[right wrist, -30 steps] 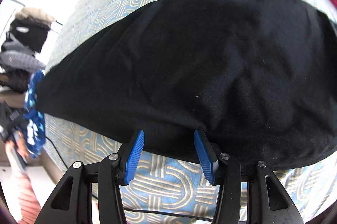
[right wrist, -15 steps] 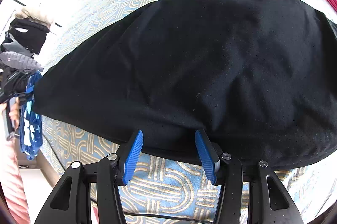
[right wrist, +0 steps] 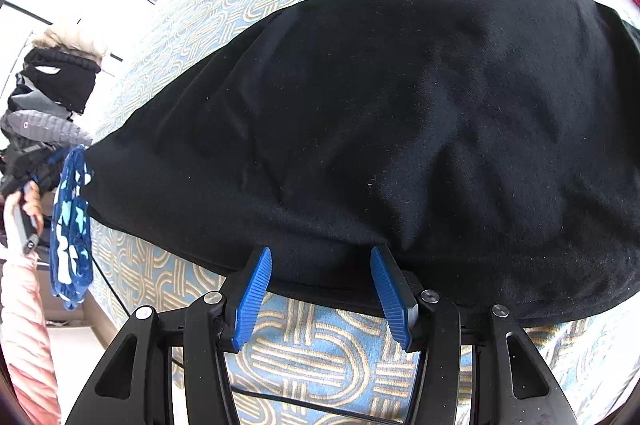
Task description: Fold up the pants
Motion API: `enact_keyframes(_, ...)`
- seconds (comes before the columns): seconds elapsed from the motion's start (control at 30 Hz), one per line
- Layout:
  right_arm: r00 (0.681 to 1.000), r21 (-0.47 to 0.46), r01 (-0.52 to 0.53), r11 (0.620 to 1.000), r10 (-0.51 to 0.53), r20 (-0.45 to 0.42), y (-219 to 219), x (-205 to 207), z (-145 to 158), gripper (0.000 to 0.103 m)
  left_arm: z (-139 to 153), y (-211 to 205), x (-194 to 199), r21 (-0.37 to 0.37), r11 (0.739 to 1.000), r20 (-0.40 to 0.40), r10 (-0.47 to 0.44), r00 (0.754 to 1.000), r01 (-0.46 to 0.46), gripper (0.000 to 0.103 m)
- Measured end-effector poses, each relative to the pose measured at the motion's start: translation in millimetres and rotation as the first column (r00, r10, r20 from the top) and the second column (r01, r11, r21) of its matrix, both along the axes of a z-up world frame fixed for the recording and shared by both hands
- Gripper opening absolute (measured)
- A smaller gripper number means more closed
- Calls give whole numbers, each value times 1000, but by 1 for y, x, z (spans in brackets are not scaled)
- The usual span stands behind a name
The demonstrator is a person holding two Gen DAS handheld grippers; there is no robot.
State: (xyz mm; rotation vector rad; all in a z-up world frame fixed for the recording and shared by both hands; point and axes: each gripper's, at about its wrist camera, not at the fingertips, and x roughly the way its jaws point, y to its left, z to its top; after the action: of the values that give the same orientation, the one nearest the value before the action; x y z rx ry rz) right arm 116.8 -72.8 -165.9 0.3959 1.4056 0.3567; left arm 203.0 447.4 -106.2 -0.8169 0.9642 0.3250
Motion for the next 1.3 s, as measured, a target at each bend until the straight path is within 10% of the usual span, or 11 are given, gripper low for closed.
enact_keyframes(0.2,1000,-9,-19,1000,19,5,0,0,1,53,-15,-17,-32,-97,993,-5,-65,998,64,56)
enact_keyframes(0.47,1000,-36,-13,999,14,17,9,-2,6,55,-25,-37,-40,-3,995,-149,-99,984,99,57)
enact_keyframes(0.5,1000,-42,-14,999,15,21,10,-2,6,56,-29,-38,-38,-13,995,-140,-100,985,99,44)
enact_keyframes(0.53,1000,-49,-16,999,17,25,12,-3,7,56,-31,-38,-37,-46,993,-122,-116,986,111,6)
enact_keyframes(0.6,999,-63,-26,998,29,35,15,-4,7,56,-25,-40,-38,-68,991,-88,-123,988,117,4)
enact_keyframes(0.77,998,-67,-42,997,45,45,19,-6,8,56,39,-57,-72,59,986,19,-155,988,154,3)
enact_keyframes(0.93,999,-52,-35,998,37,39,16,-5,6,56,39,-49,-72,369,913,-174,-115,978,173,11)
enact_keyframes(1.07,999,-43,-35,998,36,29,11,-5,9,56,12,-33,-84,246,963,-187,-65,980,111,21)
enact_keyframes(1.3,999,8,7,1000,-7,51,-18,12,29,56,22,-123,-45,231,927,-112,-276,955,295,39)
